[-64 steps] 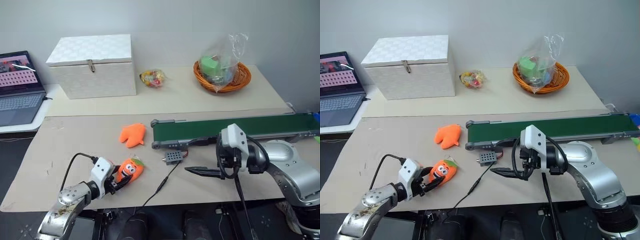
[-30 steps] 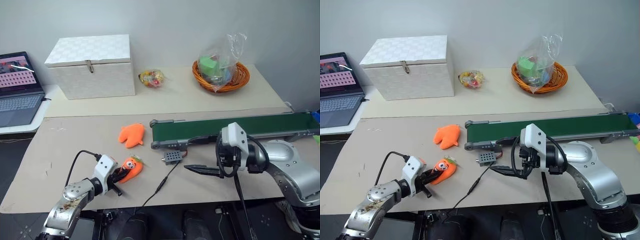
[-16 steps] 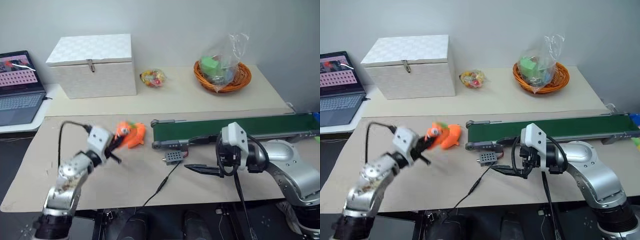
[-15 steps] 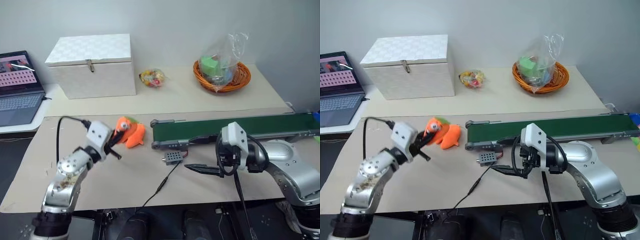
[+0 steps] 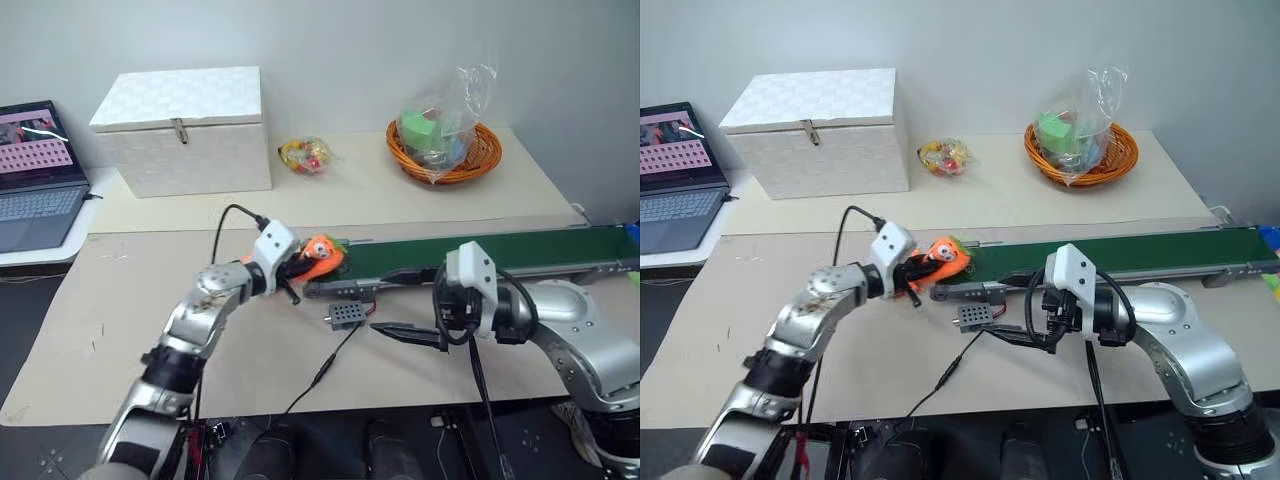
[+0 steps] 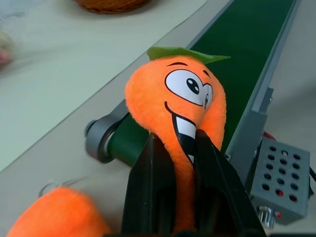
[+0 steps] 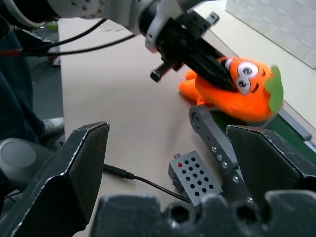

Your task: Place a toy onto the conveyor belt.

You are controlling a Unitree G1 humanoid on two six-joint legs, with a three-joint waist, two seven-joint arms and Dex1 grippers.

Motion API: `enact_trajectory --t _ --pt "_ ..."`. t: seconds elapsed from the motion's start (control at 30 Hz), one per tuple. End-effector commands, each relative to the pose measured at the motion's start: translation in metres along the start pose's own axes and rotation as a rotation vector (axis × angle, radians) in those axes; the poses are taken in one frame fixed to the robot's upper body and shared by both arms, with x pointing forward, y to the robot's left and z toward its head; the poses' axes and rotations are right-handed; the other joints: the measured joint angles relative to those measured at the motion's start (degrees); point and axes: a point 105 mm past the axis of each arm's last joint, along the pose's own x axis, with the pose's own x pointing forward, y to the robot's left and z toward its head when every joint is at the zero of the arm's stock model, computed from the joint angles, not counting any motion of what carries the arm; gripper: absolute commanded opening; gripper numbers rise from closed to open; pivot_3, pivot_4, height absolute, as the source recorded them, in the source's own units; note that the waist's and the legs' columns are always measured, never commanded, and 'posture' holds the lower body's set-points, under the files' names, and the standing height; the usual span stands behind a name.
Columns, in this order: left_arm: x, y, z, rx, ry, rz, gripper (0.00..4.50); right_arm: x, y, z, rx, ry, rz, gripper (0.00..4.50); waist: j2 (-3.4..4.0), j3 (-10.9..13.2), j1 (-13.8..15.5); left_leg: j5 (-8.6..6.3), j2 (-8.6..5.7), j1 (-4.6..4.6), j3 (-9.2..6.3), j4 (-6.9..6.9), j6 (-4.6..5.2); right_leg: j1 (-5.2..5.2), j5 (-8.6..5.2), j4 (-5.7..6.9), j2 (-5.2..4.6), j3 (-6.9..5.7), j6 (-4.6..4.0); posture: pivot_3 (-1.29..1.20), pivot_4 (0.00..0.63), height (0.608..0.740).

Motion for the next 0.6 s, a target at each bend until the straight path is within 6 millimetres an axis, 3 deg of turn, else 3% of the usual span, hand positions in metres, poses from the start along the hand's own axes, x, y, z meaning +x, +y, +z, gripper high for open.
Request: enact_trajectory --t 0.03,0.1,0.13,0.3,0.6 --pt "0.010 -0.002 0.011 0.007 -0.042 -0.029 0.04 -0.004 -0.002 0.011 -0.049 -0.020 -0.024 4.50 0.00 0.00 -0.15 0.00 0.00 0.00 0.01 0.00 0.01 -0.01 0.00 0.00 0.00 0.01 0.00 0.00 0.150 0.740" --pt "0.012 -0.002 0.011 0.015 -0.039 -0.032 0.94 -0.003 -0.001 0.011 -0.049 -0.022 -0.027 4.50 0.00 0.00 -0.22 -0.01 0.01 0.00 0.00 -0.01 0.01 -0.01 0.00 -0.01 0.00 0.01 0.00 0.00 0.150 0.740" --pt "0.013 -0.002 0.011 0.018 -0.039 -0.033 1.10 -0.003 -0.001 0.011 -0.049 -0.023 -0.027 4.50 0.00 0.00 -0.23 -0.01 0.01 0.00 0.01 -0.01 0.01 -0.02 0.00 -0.01 0.00 0.01 0.00 0.00 0.150 0.740" --pt "0.007 -0.004 0.019 0.052 -0.067 -0.042 2.94 -0.004 -0.001 0.010 -0.043 -0.020 -0.034 4.50 0.00 0.00 -0.03 -0.01 0.00 0.00 0.00 0.01 0.01 0.00 0.01 0.00 -0.01 0.01 0.01 0.00 0.150 0.740" --pt "-0.022 0.005 0.050 0.099 -0.180 0.010 2.94 -0.005 -0.002 0.009 -0.037 -0.016 -0.034 4.50 0.00 0.00 -0.13 0.00 0.01 0.00 -0.01 0.00 -0.01 -0.01 0.01 0.02 0.00 0.01 0.02 0.00 0.150 0.740"
